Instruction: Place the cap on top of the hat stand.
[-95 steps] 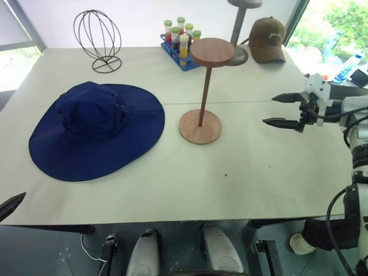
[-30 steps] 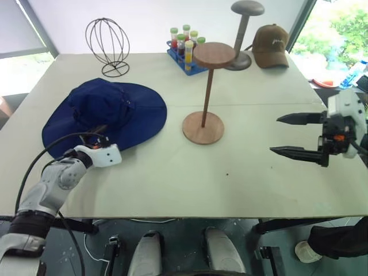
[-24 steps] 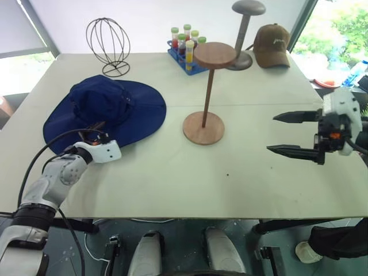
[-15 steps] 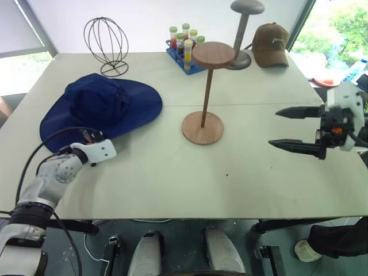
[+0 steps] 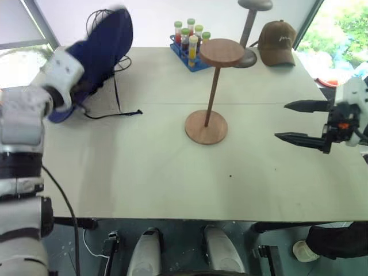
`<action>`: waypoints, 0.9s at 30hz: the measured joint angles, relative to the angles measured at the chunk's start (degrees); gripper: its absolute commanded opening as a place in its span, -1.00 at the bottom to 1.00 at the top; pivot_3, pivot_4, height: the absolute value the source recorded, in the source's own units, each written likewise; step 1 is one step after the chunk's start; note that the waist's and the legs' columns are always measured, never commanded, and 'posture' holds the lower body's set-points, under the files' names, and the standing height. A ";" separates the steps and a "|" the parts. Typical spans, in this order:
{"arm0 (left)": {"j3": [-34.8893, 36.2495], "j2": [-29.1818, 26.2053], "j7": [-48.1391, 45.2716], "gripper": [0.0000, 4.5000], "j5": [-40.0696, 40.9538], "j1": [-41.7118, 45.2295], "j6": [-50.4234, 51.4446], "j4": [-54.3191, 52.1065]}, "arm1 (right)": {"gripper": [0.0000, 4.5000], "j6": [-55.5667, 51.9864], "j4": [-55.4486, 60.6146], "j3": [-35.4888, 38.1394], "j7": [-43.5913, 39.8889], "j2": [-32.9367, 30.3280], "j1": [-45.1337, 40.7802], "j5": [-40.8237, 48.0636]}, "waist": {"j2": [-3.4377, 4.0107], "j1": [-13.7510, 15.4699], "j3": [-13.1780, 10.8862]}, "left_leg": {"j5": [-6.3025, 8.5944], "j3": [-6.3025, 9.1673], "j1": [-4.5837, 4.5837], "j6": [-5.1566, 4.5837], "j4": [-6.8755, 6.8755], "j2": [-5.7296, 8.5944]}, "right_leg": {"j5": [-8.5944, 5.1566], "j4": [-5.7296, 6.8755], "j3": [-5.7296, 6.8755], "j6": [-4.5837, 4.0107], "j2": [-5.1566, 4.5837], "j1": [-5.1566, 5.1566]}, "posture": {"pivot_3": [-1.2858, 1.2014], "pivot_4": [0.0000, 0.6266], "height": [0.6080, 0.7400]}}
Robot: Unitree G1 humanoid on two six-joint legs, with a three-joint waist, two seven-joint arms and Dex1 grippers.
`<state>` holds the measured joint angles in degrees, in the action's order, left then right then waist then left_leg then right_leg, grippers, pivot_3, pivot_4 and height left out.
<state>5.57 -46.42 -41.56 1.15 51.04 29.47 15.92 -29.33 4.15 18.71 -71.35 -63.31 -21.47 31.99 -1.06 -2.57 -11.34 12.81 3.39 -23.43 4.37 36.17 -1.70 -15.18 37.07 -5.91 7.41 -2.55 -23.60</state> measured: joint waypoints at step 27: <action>-10.75 15.46 -5.38 -0.99 0.43 27.63 -23.92 10.66 | 1.00 0.82 -3.39 9.44 1.14 -2.86 0.94 0.23 | 0.03 -0.20 -0.04 | 0.00 0.01 0.01 0.00 -0.05 0.00 | -0.02 0.03 -0.02 0.04 0.03 -0.04 | 0.03 -0.52 1.00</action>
<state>-5.18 -30.96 -46.94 1.58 78.67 5.55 26.58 -28.51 0.76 28.15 -70.21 -66.17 -20.53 32.22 -1.04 -2.77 -11.38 12.81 3.40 -23.42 4.37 36.12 -1.70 -15.21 37.10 -5.93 7.46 -2.52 -23.63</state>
